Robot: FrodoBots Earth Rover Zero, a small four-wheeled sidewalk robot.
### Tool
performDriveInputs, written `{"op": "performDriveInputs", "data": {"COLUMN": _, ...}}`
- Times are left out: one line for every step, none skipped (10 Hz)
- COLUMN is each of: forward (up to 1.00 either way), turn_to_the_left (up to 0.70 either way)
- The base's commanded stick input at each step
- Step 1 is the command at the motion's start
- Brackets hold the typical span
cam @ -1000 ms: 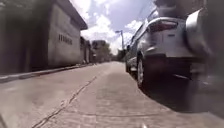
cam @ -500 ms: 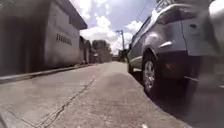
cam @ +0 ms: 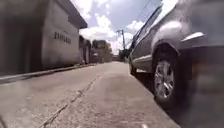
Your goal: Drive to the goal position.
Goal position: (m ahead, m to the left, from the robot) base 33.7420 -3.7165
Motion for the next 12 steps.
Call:
{"op": "performDriveInputs", "data": {"forward": 0.89, "turn_to_the_left": 0.00}}
{"op": "performDriveInputs", "data": {"forward": 0.95, "turn_to_the_left": 0.00}}
{"op": "performDriveInputs", "data": {"forward": 1.00, "turn_to_the_left": 0.00}}
{"op": "performDriveInputs", "data": {"forward": 1.00, "turn_to_the_left": 0.00}}
{"op": "performDriveInputs", "data": {"forward": 1.00, "turn_to_the_left": 0.00}}
{"op": "performDriveInputs", "data": {"forward": 1.00, "turn_to_the_left": 0.00}}
{"op": "performDriveInputs", "data": {"forward": 1.00, "turn_to_the_left": 0.00}}
{"op": "performDriveInputs", "data": {"forward": 1.00, "turn_to_the_left": 0.00}}
{"op": "performDriveInputs", "data": {"forward": 1.00, "turn_to_the_left": 0.00}}
{"op": "performDriveInputs", "data": {"forward": 1.00, "turn_to_the_left": 0.00}}
{"op": "performDriveInputs", "data": {"forward": 1.00, "turn_to_the_left": 0.00}}
{"op": "performDriveInputs", "data": {"forward": 1.00, "turn_to_the_left": 0.00}}
